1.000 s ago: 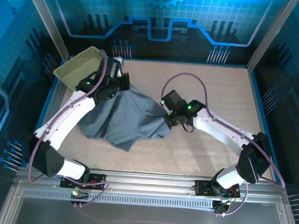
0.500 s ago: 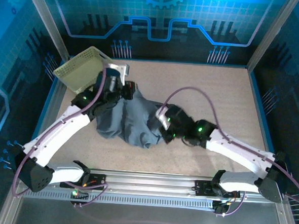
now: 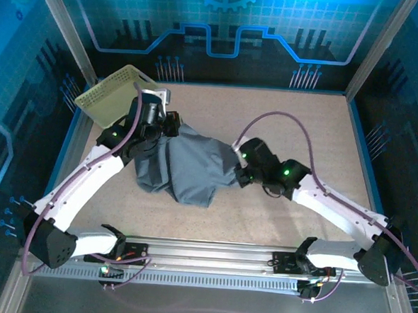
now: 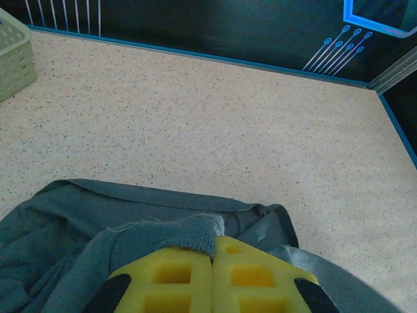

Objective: Fold the inside-out t-shirt

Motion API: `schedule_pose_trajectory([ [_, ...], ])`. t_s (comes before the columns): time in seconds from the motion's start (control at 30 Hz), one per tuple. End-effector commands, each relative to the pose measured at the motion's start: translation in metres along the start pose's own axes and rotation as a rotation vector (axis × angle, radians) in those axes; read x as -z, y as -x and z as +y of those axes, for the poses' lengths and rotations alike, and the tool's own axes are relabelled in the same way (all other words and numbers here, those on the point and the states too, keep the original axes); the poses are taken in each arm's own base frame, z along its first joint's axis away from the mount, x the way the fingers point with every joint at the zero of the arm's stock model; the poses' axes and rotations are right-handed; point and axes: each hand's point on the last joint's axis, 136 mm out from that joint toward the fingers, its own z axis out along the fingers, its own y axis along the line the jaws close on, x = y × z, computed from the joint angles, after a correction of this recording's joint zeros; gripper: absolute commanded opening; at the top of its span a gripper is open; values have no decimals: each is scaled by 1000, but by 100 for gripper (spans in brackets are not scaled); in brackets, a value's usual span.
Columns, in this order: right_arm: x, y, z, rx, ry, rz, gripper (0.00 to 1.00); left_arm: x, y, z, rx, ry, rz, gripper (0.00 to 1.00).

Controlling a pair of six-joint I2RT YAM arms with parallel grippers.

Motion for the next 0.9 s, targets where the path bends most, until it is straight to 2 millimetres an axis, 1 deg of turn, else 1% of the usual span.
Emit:
schedule_pose_trajectory([
  [0.0,-3,5,9,-21,56,0,0,-7,3,-3,16,4,23,0],
  [0.07,-21,-6,-15,-112,13,81,0,-17,-3,1,21,28,55,0],
  [0.13,-37,-15,-34,-163,-43,149,0,-28,-10,6,20,62,98,0],
  [0.2,-42,-13,-41,-165,-68,174,0,-34,-12,5,13,72,126,0],
  [0.3,-39,-4,-40,-153,-64,142,0,-36,-10,3,6,58,103,0],
  [0.33,-40,-3,-45,-170,-72,143,0,-39,-10,5,1,66,97,0],
  [0.4,-51,-6,-63,-218,-112,185,5,-51,-11,10,-15,97,116,0],
  [0.47,-70,-9,-88,-278,-155,238,4,-68,-10,15,-35,145,144,0],
  [0.57,-102,-1,-114,-308,-186,266,5,-97,-5,16,-57,185,172,0],
  [0.6,-111,2,-121,-316,-191,273,9,-106,-4,19,-59,202,183,0],
  [0.63,-121,9,-128,-323,-199,275,19,-115,-2,20,-60,217,195,0],
  [0.67,-128,10,-136,-326,-226,287,33,-124,-2,22,-59,233,211,0],
  [0.7,-131,11,-143,-325,-258,296,43,-131,-1,25,-59,249,220,0],
  [0.73,-131,12,-149,-321,-296,303,51,-139,-1,29,-56,265,232,0],
  [0.77,-127,14,-153,-312,-318,298,55,-147,-4,34,-52,279,248,0],
  [0.8,-123,14,-150,-308,-314,288,58,-152,-6,36,-48,285,262,0],
  [0.83,-116,14,-144,-310,-289,269,59,-158,-9,39,-48,293,274,0],
  [0.87,-108,13,-133,-319,-240,245,60,-163,-12,42,-49,300,283,0],
])
